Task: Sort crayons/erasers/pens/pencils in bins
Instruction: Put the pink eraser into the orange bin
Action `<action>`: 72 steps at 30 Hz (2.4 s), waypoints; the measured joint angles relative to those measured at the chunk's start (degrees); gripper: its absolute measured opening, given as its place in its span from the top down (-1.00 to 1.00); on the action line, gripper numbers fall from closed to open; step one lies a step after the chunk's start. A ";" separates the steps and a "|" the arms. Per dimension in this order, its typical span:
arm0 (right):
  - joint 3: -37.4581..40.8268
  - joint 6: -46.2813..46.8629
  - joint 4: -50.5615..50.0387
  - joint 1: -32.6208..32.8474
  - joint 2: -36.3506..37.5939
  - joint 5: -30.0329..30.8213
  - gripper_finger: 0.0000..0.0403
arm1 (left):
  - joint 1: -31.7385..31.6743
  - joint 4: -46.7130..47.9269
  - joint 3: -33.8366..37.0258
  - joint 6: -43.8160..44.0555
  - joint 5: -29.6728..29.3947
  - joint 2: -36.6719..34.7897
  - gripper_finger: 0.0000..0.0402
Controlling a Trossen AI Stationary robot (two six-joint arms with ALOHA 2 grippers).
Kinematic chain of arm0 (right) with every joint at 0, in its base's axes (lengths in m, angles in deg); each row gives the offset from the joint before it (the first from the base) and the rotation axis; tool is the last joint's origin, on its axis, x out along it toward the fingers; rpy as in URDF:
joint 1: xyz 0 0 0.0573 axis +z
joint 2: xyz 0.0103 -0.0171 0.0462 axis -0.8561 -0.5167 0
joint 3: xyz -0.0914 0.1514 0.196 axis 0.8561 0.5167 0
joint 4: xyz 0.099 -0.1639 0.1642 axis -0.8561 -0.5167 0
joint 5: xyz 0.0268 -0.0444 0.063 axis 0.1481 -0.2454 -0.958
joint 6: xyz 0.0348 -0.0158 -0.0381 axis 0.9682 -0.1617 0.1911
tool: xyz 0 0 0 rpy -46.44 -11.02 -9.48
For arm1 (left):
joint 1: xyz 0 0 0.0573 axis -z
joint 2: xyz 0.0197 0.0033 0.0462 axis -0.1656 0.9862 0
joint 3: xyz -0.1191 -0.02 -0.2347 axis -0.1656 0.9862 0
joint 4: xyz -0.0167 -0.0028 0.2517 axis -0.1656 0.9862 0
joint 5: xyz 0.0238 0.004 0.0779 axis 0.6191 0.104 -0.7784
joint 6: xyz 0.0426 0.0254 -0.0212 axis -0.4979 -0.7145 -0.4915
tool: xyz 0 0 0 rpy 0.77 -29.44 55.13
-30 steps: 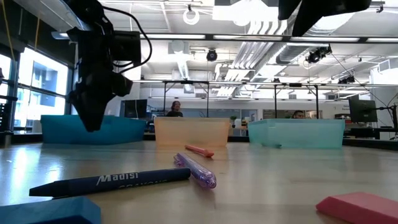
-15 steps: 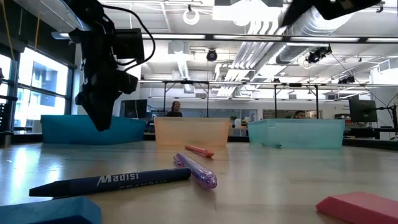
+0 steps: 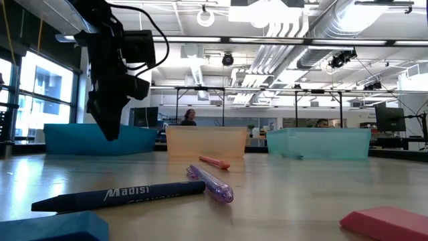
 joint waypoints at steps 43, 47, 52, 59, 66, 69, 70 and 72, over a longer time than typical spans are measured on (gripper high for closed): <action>-29.77 12.28 -43.72 3.52 -28.20 -15.92 -0.07 | -0.20 -1.50 -0.01 -4.94 0.00 0.02 0.22; -29.77 12.44 -41.91 3.78 -29.89 -17.03 -0.07 | -0.20 -1.19 0.00 -4.96 0.84 0.02 0.22; -29.77 14.63 -40.86 4.30 -31.49 -15.22 -0.07 | -0.20 -1.17 -0.02 -5.44 5.66 0.02 0.22; -29.74 15.48 -40.88 4.63 -33.34 -13.34 -0.07 | -0.04 -0.48 0.00 -5.97 7.32 -1.23 0.22; -29.98 16.97 -40.87 4.57 -34.30 -15.09 -0.07 | -0.07 0.87 0.00 -5.90 7.42 -7.28 0.22; -29.98 17.57 -41.41 4.55 -34.36 -15.47 -0.06 | -0.07 2.86 0.00 -5.80 7.50 -10.54 0.22; -29.98 18.12 -41.77 4.55 -34.39 -15.47 -0.04 | -0.07 3.44 0.00 -5.67 7.52 -11.72 0.22; -29.96 18.32 -42.51 4.55 -34.46 -15.50 0.02 | -0.07 4.91 0.00 -4.95 7.55 -14.12 0.22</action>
